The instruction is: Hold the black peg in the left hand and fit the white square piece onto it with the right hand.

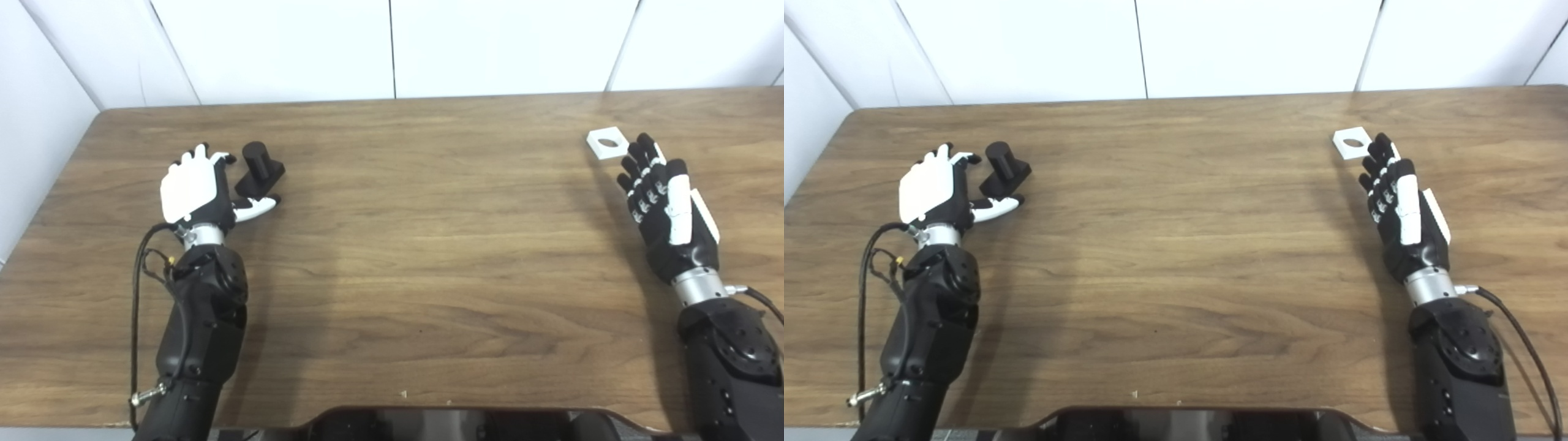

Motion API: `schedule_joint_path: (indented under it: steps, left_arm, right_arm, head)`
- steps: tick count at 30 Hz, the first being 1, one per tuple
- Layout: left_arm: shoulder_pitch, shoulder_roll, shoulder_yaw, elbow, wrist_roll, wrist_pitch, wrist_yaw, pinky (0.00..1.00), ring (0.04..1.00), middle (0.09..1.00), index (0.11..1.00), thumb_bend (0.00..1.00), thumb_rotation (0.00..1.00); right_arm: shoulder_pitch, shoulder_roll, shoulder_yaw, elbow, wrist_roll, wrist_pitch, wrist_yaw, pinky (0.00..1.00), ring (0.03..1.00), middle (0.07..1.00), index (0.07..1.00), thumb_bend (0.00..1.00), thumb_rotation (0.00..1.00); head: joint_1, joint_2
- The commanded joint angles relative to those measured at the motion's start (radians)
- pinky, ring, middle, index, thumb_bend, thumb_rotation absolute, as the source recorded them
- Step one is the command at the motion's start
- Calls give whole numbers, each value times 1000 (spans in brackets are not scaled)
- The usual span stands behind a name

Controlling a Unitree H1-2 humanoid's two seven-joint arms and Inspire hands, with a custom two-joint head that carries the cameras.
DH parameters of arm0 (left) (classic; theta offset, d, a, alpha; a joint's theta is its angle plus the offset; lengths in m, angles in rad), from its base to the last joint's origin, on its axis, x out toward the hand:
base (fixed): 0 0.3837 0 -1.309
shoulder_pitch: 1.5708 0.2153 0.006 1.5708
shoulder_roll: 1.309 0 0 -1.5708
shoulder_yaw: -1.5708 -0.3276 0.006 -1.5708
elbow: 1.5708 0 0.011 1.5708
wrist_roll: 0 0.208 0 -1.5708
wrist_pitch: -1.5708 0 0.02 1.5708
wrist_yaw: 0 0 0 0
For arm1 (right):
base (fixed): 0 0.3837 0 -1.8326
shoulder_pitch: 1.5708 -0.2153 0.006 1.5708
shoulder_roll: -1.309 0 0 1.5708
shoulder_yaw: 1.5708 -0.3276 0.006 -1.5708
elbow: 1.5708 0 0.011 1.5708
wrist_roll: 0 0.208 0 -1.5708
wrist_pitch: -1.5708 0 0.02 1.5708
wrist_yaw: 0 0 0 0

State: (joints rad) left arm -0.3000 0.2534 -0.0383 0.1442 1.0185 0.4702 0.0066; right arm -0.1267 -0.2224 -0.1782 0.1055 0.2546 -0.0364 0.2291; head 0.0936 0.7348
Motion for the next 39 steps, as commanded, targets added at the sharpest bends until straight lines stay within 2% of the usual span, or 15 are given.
schedule_joint_path:
  steps: [1,9,14,19,23,33,39]
  left_arm:
    - [-62,25,-1,4,-8,-3,33,1000,1000,999,800,792,436]
    - [-94,31,-27,77,-44,-5,72,1000,1000,993,783,818,453]
    - [-116,40,-50,121,-63,-5,92,1000,1000,988,778,801,435]
    - [-134,45,-65,153,-72,-2,97,1000,1000,988,768,791,426]
    - [-141,47,-73,171,-75,-3,103,1000,1000,976,727,794,413]
    - [-131,55,-86,174,-81,-3,133,1000,1000,940,654,791,301]
    - [-123,61,-94,165,-93,-7,149,1000,1000,911,576,804,219]
  right_arm:
    - [78,54,15,66,20,-22,3,1000,1000,1000,1000,586,1000]
    - [87,56,12,58,28,-19,3,1000,1000,1000,1000,577,1000]
    - [91,57,8,62,31,-28,4,1000,1000,1000,1000,565,1000]
    - [99,55,8,48,31,-15,-4,1000,1000,1000,1000,593,1000]
    - [103,52,7,42,36,-10,-1,1000,1000,1000,1000,591,1000]
    - [104,51,4,57,31,-32,0,1000,1000,1000,1000,572,1000]
    - [101,46,2,56,33,-26,-1,1000,1000,1000,1000,580,1000]
  head:
    - [1,0]
    - [-10,-2]
    - [-20,-3]
    - [-24,-5]
    - [-23,-4]
    - [-17,-5]
    - [-15,-3]
